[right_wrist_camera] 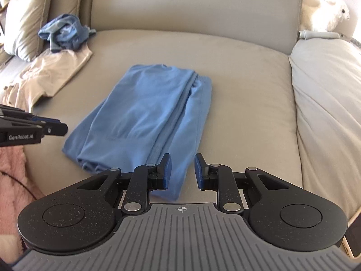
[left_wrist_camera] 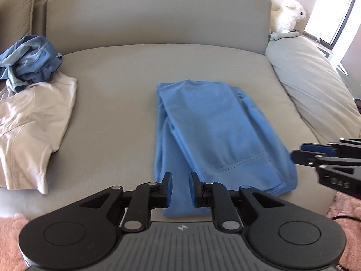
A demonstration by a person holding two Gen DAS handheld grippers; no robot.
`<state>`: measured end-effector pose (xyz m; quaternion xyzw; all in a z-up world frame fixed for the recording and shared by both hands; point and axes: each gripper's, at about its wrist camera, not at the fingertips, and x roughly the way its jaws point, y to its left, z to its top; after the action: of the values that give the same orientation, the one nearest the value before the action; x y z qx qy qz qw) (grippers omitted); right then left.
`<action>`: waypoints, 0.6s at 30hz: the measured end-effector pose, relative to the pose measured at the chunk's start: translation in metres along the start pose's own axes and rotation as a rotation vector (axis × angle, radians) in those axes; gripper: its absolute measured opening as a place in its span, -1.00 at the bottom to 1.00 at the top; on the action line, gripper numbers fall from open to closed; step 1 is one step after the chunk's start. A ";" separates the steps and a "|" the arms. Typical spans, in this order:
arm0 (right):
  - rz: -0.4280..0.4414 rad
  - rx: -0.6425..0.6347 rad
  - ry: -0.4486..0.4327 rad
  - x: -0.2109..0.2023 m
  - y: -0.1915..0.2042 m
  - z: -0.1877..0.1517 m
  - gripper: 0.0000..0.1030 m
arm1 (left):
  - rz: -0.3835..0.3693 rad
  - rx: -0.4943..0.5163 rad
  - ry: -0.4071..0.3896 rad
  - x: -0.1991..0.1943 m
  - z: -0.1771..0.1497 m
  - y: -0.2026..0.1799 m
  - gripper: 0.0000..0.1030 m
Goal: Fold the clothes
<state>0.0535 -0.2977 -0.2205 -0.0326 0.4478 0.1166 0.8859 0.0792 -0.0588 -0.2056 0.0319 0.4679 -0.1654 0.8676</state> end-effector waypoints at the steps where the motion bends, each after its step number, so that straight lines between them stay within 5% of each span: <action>1: -0.002 -0.001 -0.010 0.004 0.003 0.002 -0.51 | -0.003 0.012 -0.002 0.002 0.003 -0.006 -0.68; 5: 0.015 0.010 -0.031 0.025 -0.001 0.024 -0.53 | 0.024 0.029 -0.025 0.027 0.025 -0.019 -0.65; 8: 0.027 0.019 -0.047 0.049 -0.015 0.051 -0.85 | 0.066 0.003 -0.036 0.055 0.048 -0.017 -0.73; 11: 0.025 0.047 -0.057 0.074 -0.027 0.073 -0.93 | 0.089 -0.025 -0.054 0.083 0.069 -0.013 -0.77; 18: -0.004 -0.004 0.044 0.130 -0.040 0.083 -1.00 | 0.084 -0.039 0.046 0.126 0.074 -0.001 -0.84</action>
<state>0.2022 -0.2998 -0.2766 -0.0377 0.4670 0.1147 0.8760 0.2017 -0.1078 -0.2678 0.0386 0.4893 -0.1190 0.8631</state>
